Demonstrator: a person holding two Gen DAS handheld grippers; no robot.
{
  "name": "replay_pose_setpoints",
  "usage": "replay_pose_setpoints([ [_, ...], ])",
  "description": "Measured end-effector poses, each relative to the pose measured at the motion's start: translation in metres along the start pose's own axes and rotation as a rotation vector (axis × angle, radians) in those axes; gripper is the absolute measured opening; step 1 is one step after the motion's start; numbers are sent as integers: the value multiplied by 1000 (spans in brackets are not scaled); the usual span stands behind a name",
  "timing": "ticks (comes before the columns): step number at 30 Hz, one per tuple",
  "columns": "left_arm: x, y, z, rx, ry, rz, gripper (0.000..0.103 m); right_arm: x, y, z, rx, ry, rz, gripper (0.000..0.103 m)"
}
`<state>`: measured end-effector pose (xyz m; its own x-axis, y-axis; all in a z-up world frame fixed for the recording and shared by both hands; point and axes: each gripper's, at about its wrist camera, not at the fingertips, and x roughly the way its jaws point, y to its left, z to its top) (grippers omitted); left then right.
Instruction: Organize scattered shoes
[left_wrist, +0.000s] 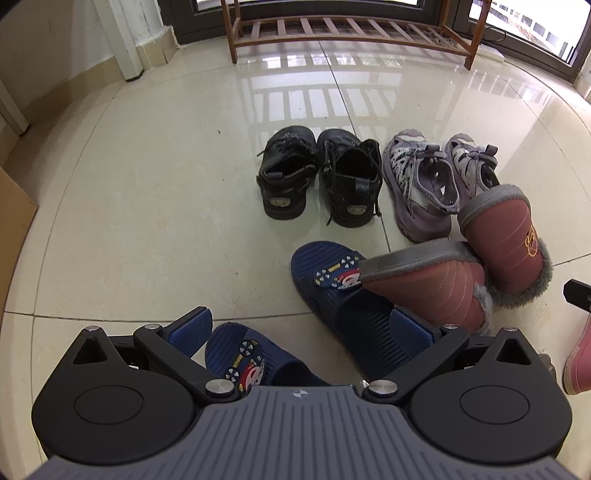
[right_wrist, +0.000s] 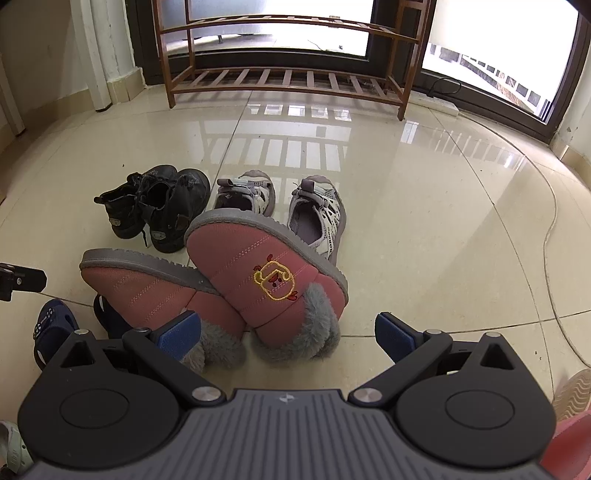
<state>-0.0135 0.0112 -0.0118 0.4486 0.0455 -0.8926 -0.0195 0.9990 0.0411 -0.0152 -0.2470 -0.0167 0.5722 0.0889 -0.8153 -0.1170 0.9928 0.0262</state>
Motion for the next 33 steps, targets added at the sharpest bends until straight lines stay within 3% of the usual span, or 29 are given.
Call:
replay_pose_setpoints([
  [19,30,10,-32,21,43,-9,102,19,0,-4,-17,36,1,102],
  [28,31,1,-27,78,10,-21,102,29,-13,0,-16,45,-29,102],
  [33,26,1,-11,80,-32,-53,100,31,-24,21,-3,23,-12,102],
])
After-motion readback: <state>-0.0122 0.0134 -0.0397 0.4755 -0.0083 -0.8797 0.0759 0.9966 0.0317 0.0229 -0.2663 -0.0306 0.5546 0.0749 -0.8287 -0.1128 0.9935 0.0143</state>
